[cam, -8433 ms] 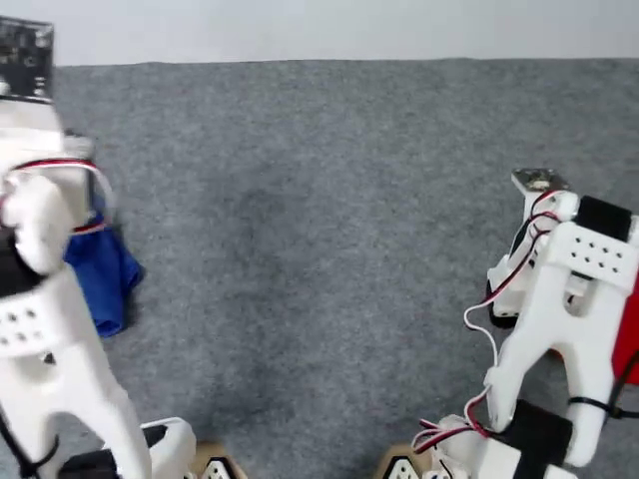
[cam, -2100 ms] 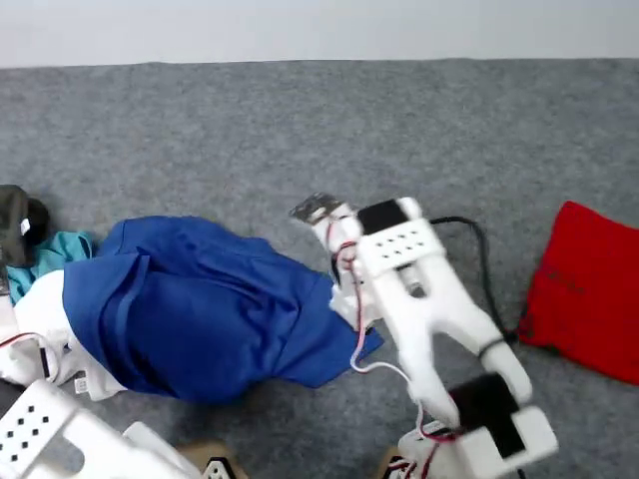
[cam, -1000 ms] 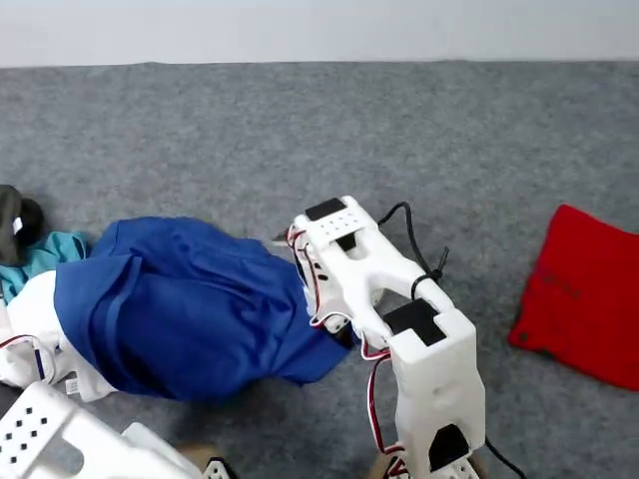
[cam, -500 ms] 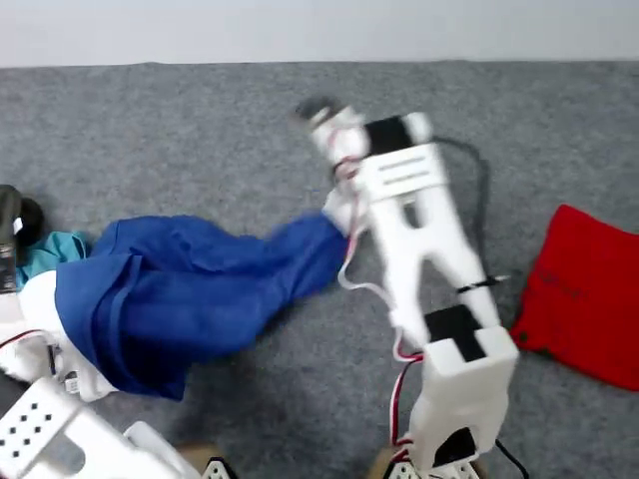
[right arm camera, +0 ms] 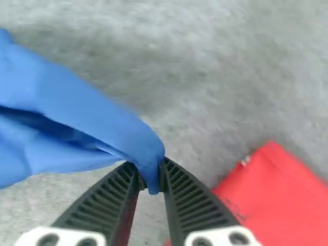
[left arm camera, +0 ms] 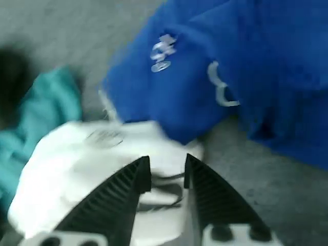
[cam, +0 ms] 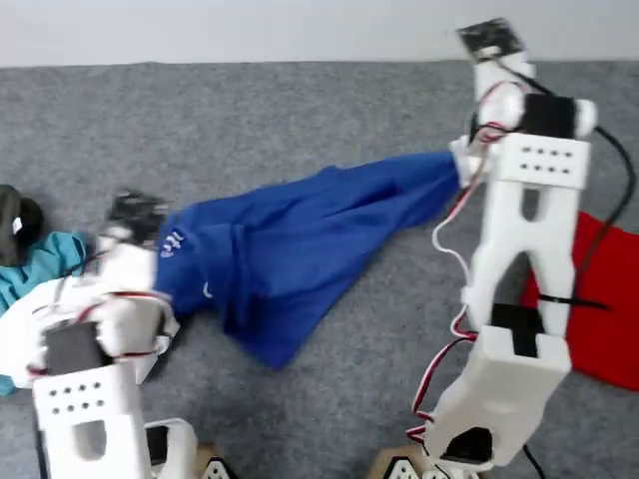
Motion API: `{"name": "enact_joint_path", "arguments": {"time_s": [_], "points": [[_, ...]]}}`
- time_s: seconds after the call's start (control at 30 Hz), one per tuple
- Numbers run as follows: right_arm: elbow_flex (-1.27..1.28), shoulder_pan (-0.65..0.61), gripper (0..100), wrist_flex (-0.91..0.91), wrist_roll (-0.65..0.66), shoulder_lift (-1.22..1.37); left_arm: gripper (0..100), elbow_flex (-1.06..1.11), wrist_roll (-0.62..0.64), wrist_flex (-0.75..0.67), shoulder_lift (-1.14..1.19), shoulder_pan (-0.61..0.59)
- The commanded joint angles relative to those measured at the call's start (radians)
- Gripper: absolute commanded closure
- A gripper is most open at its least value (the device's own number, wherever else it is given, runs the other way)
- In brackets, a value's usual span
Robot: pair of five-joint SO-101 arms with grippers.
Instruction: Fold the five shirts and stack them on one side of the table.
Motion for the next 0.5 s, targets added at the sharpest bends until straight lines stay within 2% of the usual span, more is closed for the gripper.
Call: {"name": "enact_joint_path", "arguments": {"time_s": [0.0, 0.1, 0.2, 0.3, 0.47], "points": [[-0.054, 0.051, 98.7, -0.004, 0.003, -0.067, 88, -0.030, 0.057, 0.000, 0.005, 0.242], [-0.052, 0.050, 98.7, 0.015, 0.008, -0.067, 88, -0.028, 0.058, -0.012, 0.006, 0.396], [-0.052, 0.048, 98.7, 0.015, 0.008, -0.065, 88, 0.005, 0.054, -0.054, 0.014, 0.493], [-0.052, 0.048, 98.7, 0.025, 0.008, -0.047, 87, 0.044, 0.040, -0.087, 0.094, 0.554], [-0.052, 0.039, 98.7, 0.073, 0.005, -0.001, 79, 0.044, 0.037, -0.146, 0.305, 0.592]]}}
